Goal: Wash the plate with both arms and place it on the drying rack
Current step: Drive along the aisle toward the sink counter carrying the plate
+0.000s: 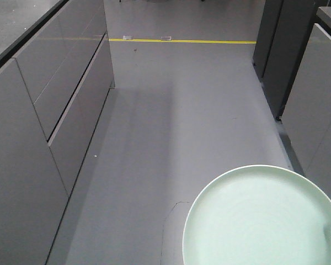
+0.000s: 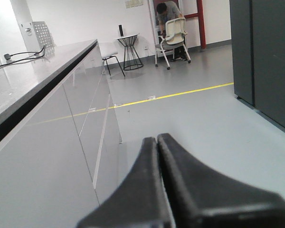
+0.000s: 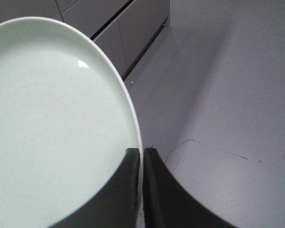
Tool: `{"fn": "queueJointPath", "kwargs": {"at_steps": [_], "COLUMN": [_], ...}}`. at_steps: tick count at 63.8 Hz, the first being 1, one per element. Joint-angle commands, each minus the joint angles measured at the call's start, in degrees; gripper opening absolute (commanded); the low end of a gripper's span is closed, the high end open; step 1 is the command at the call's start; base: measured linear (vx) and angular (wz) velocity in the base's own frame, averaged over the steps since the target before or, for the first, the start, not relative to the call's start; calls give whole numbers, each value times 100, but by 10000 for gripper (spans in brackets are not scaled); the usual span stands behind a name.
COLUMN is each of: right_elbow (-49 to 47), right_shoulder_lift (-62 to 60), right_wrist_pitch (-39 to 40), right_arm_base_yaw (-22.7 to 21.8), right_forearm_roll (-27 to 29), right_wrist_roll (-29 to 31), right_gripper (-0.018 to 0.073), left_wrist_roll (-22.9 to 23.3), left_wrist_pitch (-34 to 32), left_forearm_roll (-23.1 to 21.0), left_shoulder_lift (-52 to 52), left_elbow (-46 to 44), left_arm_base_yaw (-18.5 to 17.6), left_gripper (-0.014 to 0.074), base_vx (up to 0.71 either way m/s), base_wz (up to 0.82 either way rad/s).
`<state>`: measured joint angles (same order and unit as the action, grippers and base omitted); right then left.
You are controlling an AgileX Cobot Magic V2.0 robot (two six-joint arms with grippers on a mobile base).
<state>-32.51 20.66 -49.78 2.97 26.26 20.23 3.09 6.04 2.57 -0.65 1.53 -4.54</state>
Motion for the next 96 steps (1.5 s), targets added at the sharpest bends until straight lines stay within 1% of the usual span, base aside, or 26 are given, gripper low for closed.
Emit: {"fn": "queueJointPath", "kwargs": {"at_steps": [1, 96], "right_elbow": [-138, -138], "right_shoulder_lift": [62, 62], "right_wrist_pitch": [369, 364], "right_arm_base_yaw": [-39, -39], "right_forearm_roll": [145, 145], "right_wrist_roll": [41, 41], "right_gripper": [-4, -4], "left_wrist_roll": [46, 46], "left_wrist_pitch": [-442, -442], "left_forearm_roll": [-10, -10], "left_shoulder_lift": [-76, -76], "left_elbow": [-149, -149], "left_arm_base_yaw": [-36, -36], "left_gripper": [-6, -6], "base_vx": [26, 23], "base_wz": [-6, -6]}}
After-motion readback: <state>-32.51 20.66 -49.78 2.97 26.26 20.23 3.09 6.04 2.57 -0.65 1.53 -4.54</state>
